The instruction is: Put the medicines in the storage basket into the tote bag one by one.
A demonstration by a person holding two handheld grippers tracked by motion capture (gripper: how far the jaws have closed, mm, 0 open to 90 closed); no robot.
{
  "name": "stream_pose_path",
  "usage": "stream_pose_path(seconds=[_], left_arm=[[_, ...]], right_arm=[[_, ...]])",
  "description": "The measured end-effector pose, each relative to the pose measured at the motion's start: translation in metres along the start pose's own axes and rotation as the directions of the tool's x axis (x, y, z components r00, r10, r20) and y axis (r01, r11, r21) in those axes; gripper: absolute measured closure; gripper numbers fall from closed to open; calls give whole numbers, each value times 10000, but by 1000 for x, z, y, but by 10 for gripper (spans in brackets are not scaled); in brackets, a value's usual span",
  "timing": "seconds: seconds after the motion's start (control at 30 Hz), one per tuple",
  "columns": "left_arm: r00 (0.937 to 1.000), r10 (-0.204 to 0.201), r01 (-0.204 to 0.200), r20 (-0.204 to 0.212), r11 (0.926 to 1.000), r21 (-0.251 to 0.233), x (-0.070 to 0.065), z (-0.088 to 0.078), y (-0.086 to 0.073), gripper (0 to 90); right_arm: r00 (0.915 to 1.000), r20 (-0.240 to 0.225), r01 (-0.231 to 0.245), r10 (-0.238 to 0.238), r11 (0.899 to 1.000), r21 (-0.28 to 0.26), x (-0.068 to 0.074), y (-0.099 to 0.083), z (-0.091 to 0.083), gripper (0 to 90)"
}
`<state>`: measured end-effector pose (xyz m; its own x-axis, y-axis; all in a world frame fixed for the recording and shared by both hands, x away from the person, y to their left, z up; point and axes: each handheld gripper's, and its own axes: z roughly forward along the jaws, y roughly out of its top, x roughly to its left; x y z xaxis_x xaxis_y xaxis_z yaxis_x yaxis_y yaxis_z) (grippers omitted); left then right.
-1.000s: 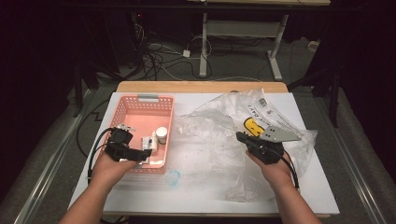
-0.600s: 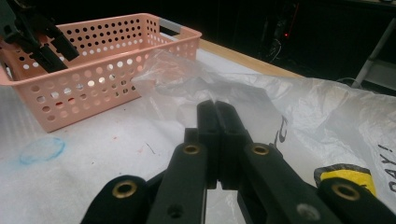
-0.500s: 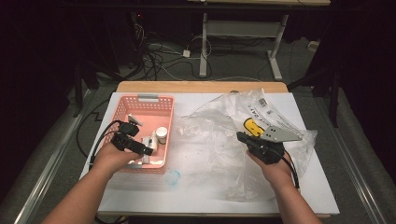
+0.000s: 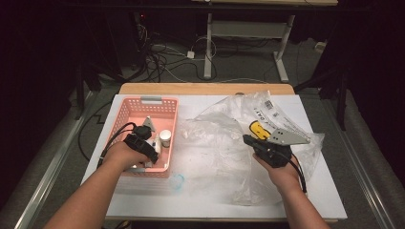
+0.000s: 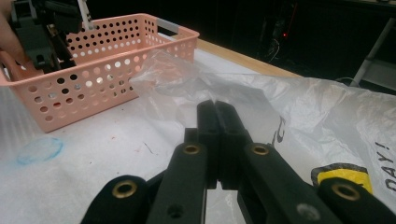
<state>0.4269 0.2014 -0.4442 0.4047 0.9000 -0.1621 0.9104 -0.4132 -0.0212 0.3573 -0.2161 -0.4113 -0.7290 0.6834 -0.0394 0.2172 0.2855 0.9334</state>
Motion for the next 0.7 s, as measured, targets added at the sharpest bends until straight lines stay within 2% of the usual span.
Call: stream_pose_path(seconds=[0.07, 0.2, 0.23, 0.3, 0.47, 0.7], left_arm=[[9999, -106, 106, 6, 9996, 252, 1, 2, 1, 317], [9994, -353, 351, 57, 9991, 236, 4, 1, 2, 343], [9993, -385, 385, -18, 9990, 222, 4, 1, 3, 383], [9990, -274, 285, -359, 9991, 310, 2, 1, 3, 414], [9961, -131, 184, -877, 9981, 594, 1, 1, 8, 506], [9957, -220, 277, -898, 9977, 623, 8, 0, 10, 619]], right_arm=[[10000, 8, -6, 6, 10000, -13, 0, 0, 0, 900], [10000, 10, 7, -7, 10000, -16, 0, 0, -1, 900], [10000, 10, 24, -24, 10000, -5, 0, 0, -1, 900], [10000, 23, 6, -6, 10000, -6, 0, 0, -1, 900], [10000, 37, 12, -12, 10000, -4, 0, 0, -2, 900], [10000, 56, 6, -6, 10000, -8, 0, 0, -3, 900]])
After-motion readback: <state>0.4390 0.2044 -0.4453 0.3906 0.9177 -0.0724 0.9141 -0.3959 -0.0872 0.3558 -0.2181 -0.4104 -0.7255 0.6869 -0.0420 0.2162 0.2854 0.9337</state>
